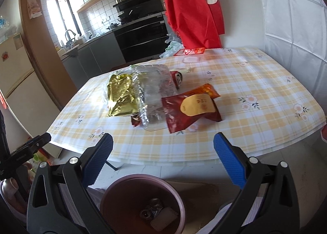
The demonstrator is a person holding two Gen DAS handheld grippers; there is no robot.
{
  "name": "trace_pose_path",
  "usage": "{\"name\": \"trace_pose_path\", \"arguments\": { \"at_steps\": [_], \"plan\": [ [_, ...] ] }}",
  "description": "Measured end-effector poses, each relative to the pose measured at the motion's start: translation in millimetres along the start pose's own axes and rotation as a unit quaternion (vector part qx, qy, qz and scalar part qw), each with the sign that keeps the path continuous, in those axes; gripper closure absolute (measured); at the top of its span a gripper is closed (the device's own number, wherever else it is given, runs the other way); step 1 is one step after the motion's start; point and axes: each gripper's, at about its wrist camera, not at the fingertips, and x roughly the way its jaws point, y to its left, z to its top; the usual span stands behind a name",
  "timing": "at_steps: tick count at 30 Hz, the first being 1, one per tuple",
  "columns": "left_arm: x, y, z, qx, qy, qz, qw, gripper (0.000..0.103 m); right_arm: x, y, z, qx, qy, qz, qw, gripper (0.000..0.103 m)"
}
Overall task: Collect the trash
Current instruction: 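Move both grippers back over the remaining trash on the table, then grasp the clear plastic tray by its rim with the left gripper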
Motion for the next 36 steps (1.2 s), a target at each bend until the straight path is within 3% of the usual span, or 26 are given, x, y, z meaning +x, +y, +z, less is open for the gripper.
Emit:
{"name": "trace_pose_path", "arguments": {
  "at_steps": [21, 27, 29, 32, 36],
  "plan": [
    [59.7, -34.3, 26.9, 0.034, 0.035, -0.059, 0.997, 0.007, 56.7, -36.8, 5.8, 0.016, 0.033, -0.023, 0.999, 0.006],
    [89.8, -44.2, 33.0, 0.007, 0.072, -0.121, 0.99, 0.027, 77.2, -41.9, 17.0, -0.002, 0.037, -0.037, 0.999, 0.006],
    [102.2, -57.5, 33.8, 0.005, 0.092, -0.156, 0.9834, 0.037, 83.1, -50.7, 19.8, 0.01, 0.037, -0.04, 0.998, 0.006],
    [122.7, -86.0, 31.4, 0.014, 0.115, -0.201, 0.9726, 0.042, 88.7, -59.3, 22.0, 0.017, 0.038, -0.042, 0.998, 0.006],
    [155.7, -123.8, 26.4, 0.044, 0.14, -0.21, 0.9667, 0.053, 94.1, -69.2, 24.4, 0.01, 0.042, -0.051, 0.998, 0.006]
  ]
}}
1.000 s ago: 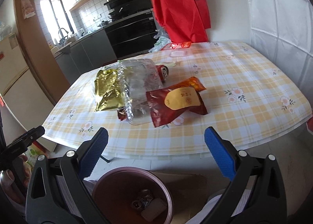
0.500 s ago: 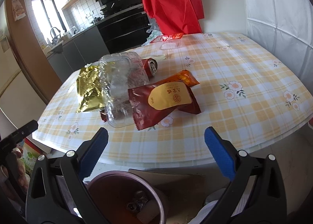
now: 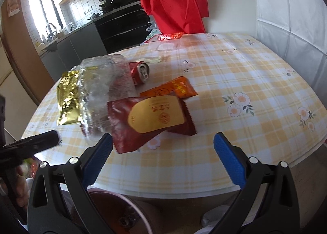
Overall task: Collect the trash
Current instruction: 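Grasp the clear plastic tray by its rim with the left gripper, then grasp the red pastry bag with the right gripper while the left holds the tray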
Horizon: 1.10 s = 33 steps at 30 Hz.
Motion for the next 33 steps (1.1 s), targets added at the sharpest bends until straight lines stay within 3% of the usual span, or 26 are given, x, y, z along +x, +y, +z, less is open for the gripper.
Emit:
{"name": "trace_pose_path", "arguments": {
  "at_steps": [6, 12, 13, 15, 25, 30, 33],
  "plan": [
    [43.3, 4.6, 14.3, -0.047, 0.028, -0.005, 0.9985, 0.055, 3.6, -23.7, -1.3, 0.013, 0.006, -0.011, 1.0, 0.006],
    [61.4, 5.1, 18.4, -0.044, 0.04, 0.001, 0.9982, 0.055, 8.1, -36.0, -4.7, 0.029, 0.011, -0.006, 0.999, 0.006],
    [61.9, 5.4, 18.9, -0.045, 0.04, -0.002, 0.9982, 0.059, 9.4, -36.4, -5.3, 0.03, 0.013, -0.004, 0.999, 0.006],
    [60.0, 3.0, 19.7, -0.034, 0.035, -0.005, 0.9988, 0.068, 11.5, -35.0, -6.0, 0.028, 0.016, -0.002, 0.999, 0.006],
    [39.8, -26.5, 23.9, 0.055, 0.01, -0.001, 0.9984, 0.081, 39.3, -25.3, 6.8, 0.069, 0.033, 0.054, 0.996, 0.006],
    [40.7, -28.0, 23.0, 0.051, 0.009, -0.007, 0.9986, 0.082, 53.2, -19.8, 12.6, 0.118, 0.047, 0.088, 0.988, 0.006],
    [39.6, -26.2, 20.6, 0.053, 0.009, -0.009, 0.9985, 0.082, 64.2, -29.3, 13.0, 0.198, 0.062, 0.11, 0.972, 0.006]
  ]
}}
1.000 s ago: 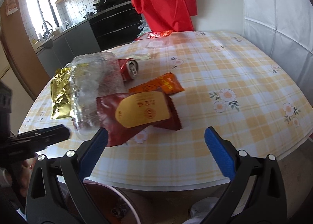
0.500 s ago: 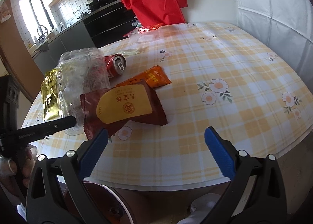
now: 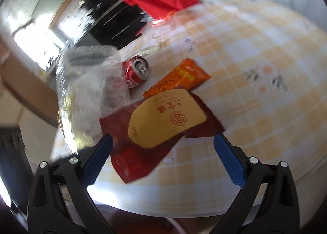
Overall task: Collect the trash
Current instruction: 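Grasp the red pastry bag with the right gripper while the left holds the tray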
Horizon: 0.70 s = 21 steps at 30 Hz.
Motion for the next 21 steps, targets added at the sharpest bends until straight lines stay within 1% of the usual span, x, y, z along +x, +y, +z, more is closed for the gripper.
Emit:
{"name": "trace_pose_path", "arguments": {
  "at_steps": [2, 4, 7, 9, 12, 15, 16, 17, 18, 19, 20, 21],
  "plan": [
    [-0.3, 0.5, -1.7, 0.001, 0.0, -0.002, 1.0, 0.082, 4.5, -7.7, 1.3, 0.058, 0.0, 0.02, 0.998, 0.006],
    [-6.0, 5.4, -8.9, 0.001, -0.001, -0.005, 1.0, 0.082, 9.0, -10.3, 2.8, 0.088, 0.005, 0.027, 0.996, 0.006],
    [-6.3, 5.1, -13.4, 0.002, -0.001, -0.01, 1.0, 0.082, 13.9, -15.3, 7.7, 0.129, -0.004, 0.019, 0.991, 0.006],
    [-6.7, 5.0, -15.6, 0.003, 0.0, -0.013, 0.9999, 0.083, 18.4, -21.1, 11.1, 0.161, -0.007, 0.022, 0.987, 0.006],
    [-5.5, 5.6, -17.0, 0.006, 0.005, -0.017, 0.9998, 0.083, 24.7, -24.5, 12.8, 0.185, -0.006, 0.021, 0.983, 0.006],
    [-4.5, 5.3, -22.9, 0.006, 0.012, -0.022, 0.9997, 0.083, 28.1, -20.9, 14.7, 0.167, -0.007, 0.017, 0.986, 0.006],
    [-4.4, 4.8, -23.1, 0.009, 0.013, -0.023, 0.9996, 0.083, 28.9, -19.0, 14.2, 0.158, -0.006, 0.019, 0.987, 0.017],
    [-4.7, 3.2, -23.8, 0.012, 0.013, -0.023, 0.9996, 0.084, 30.3, -19.7, 13.3, 0.158, -0.003, 0.025, 0.987, 0.032],
    [-5.3, 1.9, -25.2, 0.017, 0.013, -0.022, 0.9995, 0.084, 31.5, -21.8, 11.3, 0.162, 0.003, 0.033, 0.986, 0.035],
    [-5.8, 0.9, -26.2, 0.019, 0.012, -0.023, 0.9995, 0.084, 29.6, -26.1, 7.9, 0.173, 0.001, 0.043, 0.984, 0.04],
    [-6.9, 0.1, -27.1, 0.021, 0.011, -0.024, 0.9994, 0.084, 27.1, -28.5, 6.0, 0.177, -0.005, 0.05, 0.983, 0.048],
    [-7.7, -1.2, -27.8, 0.021, 0.009, -0.025, 0.9994, 0.084, 24.0, -29.9, 4.5, 0.176, -0.009, 0.051, 0.983, 0.048]
  ]
}}
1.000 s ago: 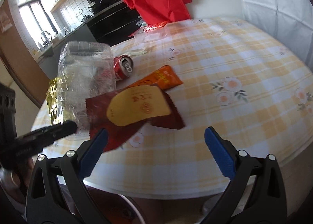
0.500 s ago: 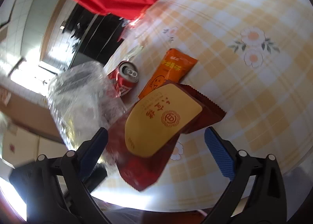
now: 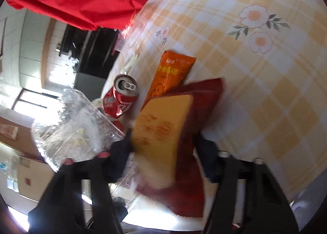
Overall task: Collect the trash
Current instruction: 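Grasp the red pastry bag with the right gripper while the left holds the tray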
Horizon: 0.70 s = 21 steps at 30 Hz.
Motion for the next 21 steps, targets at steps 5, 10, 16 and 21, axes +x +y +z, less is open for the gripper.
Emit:
{"name": "trace_pose_path", "arguments": {
  "at_steps": [5, 10, 16, 21],
  "plan": [
    [-4.4, -6.2, 3.6, 0.001, -0.015, -0.003, 0.9999, 0.086, -21.7, -2.0, -2.7, -0.02, -0.027, 0.011, 0.999, 0.048],
    [-12.5, -17.5, 6.0, 0.018, -0.027, -0.015, 0.9994, 0.087, -48.2, 4.3, -2.0, -0.052, -0.061, 0.011, 0.997, 0.048],
    [-24.0, -31.3, 11.3, 0.033, -0.039, -0.022, 0.9985, 0.087, -81.7, 14.3, -3.0, -0.084, -0.095, 0.016, 0.992, 0.048],
    [-49.7, -40.8, 11.7, 0.042, -0.056, -0.03, 0.9971, 0.087, -105.4, 30.0, -7.8, -0.107, -0.109, 0.029, 0.988, 0.048]
  ]
}}
